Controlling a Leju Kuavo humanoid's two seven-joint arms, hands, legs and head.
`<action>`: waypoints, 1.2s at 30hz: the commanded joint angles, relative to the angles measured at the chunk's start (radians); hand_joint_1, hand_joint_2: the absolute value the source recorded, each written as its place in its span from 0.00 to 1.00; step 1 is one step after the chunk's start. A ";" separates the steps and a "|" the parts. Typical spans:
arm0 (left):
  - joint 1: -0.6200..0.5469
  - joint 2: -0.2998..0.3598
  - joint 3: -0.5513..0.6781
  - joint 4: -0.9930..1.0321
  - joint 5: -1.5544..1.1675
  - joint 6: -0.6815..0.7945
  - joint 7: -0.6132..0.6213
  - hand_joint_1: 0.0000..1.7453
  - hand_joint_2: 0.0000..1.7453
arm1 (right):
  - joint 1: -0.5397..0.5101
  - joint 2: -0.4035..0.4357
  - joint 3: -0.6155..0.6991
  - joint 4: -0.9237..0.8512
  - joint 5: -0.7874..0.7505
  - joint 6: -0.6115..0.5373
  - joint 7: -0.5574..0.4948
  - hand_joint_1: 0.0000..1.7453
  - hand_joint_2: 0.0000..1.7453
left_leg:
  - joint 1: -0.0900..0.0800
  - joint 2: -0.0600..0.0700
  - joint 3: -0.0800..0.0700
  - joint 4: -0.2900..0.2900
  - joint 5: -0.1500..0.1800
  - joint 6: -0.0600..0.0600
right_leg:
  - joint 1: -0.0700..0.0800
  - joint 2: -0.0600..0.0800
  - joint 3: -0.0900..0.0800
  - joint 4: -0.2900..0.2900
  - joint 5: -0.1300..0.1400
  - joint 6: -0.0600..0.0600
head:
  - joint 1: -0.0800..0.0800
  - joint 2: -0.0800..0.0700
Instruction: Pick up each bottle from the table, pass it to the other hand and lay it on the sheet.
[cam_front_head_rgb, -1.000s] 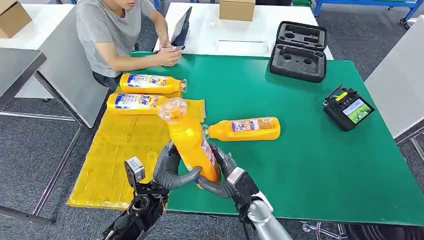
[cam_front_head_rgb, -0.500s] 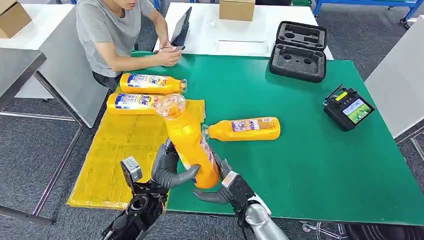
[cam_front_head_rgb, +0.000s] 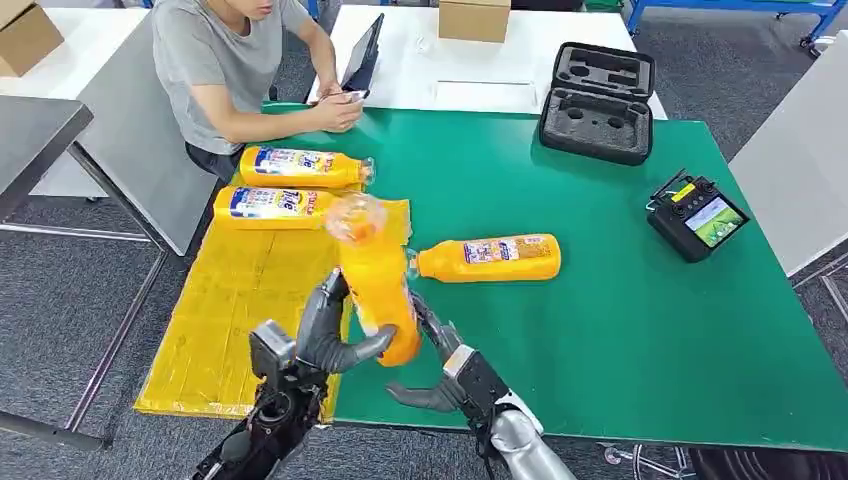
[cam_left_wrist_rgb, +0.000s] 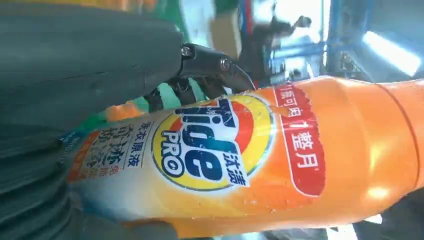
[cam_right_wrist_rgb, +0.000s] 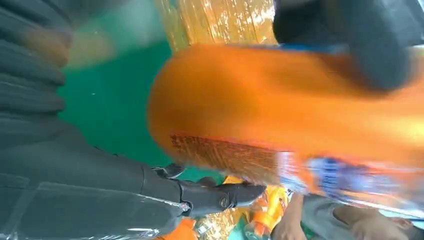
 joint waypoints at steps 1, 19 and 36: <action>-0.130 0.133 -0.010 0.187 -0.145 0.101 -0.069 1.00 1.00 | 0.003 -0.034 -0.006 0.018 -0.002 0.007 0.001 0.00 1.00 | 0.001 0.002 0.003 -0.002 0.001 -0.002 | 0.001 0.001 0.002 -0.001 0.001 -0.002 | 0.000 0.000; -0.051 0.211 0.189 0.064 -0.331 0.137 -0.033 1.00 1.00 | -0.023 -0.026 0.010 0.049 -0.027 0.029 0.001 0.00 1.00 | 0.002 0.003 0.002 0.000 0.000 -0.002 | 0.003 0.002 0.001 0.000 0.000 -0.002 | 0.000 0.000; -0.071 0.267 0.215 0.046 -0.559 0.173 0.086 1.00 1.00 | -0.025 -0.022 0.017 0.057 -0.036 0.025 0.001 0.00 1.00 | 0.003 0.003 0.002 0.000 0.000 -0.003 | 0.003 0.002 0.001 0.000 0.000 -0.002 | 0.000 0.000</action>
